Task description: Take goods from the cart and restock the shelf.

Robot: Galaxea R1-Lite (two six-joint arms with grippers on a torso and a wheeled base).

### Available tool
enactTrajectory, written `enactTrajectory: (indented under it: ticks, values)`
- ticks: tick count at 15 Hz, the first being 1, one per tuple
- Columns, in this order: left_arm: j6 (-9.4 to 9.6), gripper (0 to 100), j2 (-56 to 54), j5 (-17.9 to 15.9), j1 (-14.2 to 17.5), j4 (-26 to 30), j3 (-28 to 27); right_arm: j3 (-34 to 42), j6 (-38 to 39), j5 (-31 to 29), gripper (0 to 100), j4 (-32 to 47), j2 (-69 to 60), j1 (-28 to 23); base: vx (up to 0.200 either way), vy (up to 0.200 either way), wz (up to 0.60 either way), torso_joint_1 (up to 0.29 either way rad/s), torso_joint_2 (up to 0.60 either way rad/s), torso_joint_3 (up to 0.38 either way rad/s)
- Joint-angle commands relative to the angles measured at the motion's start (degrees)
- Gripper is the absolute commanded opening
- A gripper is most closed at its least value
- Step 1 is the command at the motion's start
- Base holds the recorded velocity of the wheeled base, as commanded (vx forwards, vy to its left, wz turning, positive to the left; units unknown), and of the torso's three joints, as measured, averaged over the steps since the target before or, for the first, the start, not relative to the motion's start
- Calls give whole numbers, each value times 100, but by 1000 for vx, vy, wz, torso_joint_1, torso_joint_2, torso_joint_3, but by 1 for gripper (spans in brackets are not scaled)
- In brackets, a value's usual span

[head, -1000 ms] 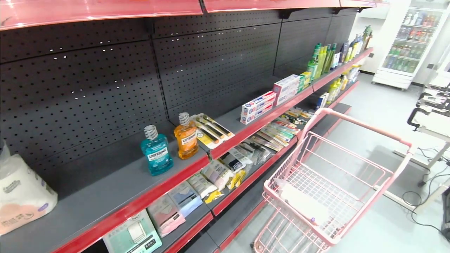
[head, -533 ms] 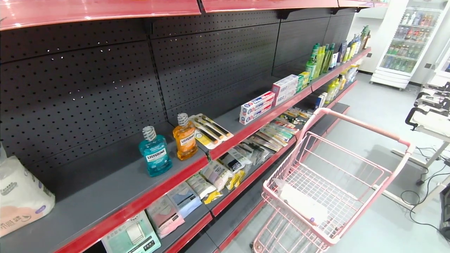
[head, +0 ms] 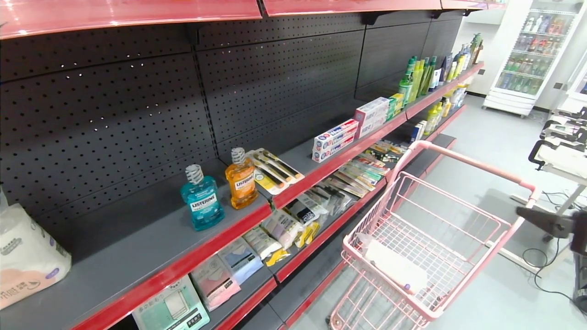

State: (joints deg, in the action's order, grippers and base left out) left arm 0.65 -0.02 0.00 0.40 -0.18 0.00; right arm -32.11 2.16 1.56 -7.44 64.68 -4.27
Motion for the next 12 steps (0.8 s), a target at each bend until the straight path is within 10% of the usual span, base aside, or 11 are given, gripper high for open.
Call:
enactTrajectory:
  ticks: [1, 12]
  values:
    - [-3, 100, 2, 0, 4, -8, 0, -472, -1534, 257, 100, -803, 3085, -250, 0, 0, 0, 0, 0, 0]
    - [-3, 100, 2, 0, 4, 1, 0, -384, -2756, 380, 100, -1919, 4817, 304, 0, 0, 0, 0, 0, 0]
